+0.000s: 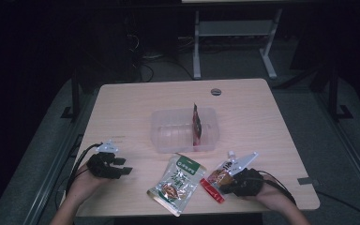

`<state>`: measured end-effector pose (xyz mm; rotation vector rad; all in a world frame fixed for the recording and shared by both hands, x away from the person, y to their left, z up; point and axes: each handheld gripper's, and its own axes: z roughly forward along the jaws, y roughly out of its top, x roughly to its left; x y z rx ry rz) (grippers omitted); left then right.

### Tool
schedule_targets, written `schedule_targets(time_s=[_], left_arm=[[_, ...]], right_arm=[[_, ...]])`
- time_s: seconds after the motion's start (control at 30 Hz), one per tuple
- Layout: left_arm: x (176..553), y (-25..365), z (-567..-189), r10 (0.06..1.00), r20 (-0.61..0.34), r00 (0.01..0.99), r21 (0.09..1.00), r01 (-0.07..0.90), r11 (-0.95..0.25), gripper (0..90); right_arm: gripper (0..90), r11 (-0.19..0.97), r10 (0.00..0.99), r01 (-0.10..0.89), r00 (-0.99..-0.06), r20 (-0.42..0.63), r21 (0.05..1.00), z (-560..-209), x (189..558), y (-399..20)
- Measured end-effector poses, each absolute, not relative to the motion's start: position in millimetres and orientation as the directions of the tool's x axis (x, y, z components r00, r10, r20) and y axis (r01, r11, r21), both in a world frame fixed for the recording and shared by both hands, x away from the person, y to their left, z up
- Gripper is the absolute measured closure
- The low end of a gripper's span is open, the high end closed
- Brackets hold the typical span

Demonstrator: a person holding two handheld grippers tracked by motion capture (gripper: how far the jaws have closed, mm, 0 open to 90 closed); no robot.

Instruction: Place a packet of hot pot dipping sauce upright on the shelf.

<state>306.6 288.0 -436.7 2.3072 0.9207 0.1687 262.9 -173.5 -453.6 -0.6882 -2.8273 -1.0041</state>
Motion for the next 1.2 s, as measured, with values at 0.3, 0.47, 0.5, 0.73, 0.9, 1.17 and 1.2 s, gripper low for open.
schedule_targets(time_s=[0.3, 0.47, 0.5, 0.73, 0.9, 1.17, 1.2], left_arm=[[305, 285, -434, 0.645, -0.116, 0.755, 0.611, 0.566, -0.553, 52.6], [302, 277, -428, 0.608, -0.122, 0.784, 0.615, 0.541, -0.573, 66.3], [300, 274, -426, 0.599, -0.121, 0.791, 0.618, 0.533, -0.578, 69.9], [292, 252, -418, 0.526, -0.142, 0.839, 0.637, 0.484, -0.6, 86.6], [289, 230, -415, 0.477, -0.15, 0.866, 0.648, 0.45, -0.614, 89.7], [289, 189, -405, 0.455, -0.164, 0.875, 0.673, 0.437, -0.597, 89.7], [288, 182, -403, 0.435, -0.158, 0.887, 0.677, 0.418, -0.606, 89.7]], right_arm=[[89.7, 0.674, 0.392, 0.426, -0.899, 0.197, 0.603, -454, 270, -162], [68.2, 0.628, 0.445, 0.478, -0.868, 0.221, 0.614, -448, 269, -176], [64.4, 0.613, 0.46, 0.491, -0.859, 0.226, 0.619, -447, 268, -179], [46.6, 0.551, 0.55, 0.556, -0.803, 0.231, 0.623, -444, 267, -202], [42.7, 0.498, 0.613, 0.595, -0.756, 0.23, 0.631, -440, 268, -217], [39.1, 0.434, 0.657, 0.665, -0.695, 0.291, 0.608, -437, 276, -233], [38.7, 0.426, 0.661, 0.669, -0.69, 0.294, 0.609, -437, 276, -235]])
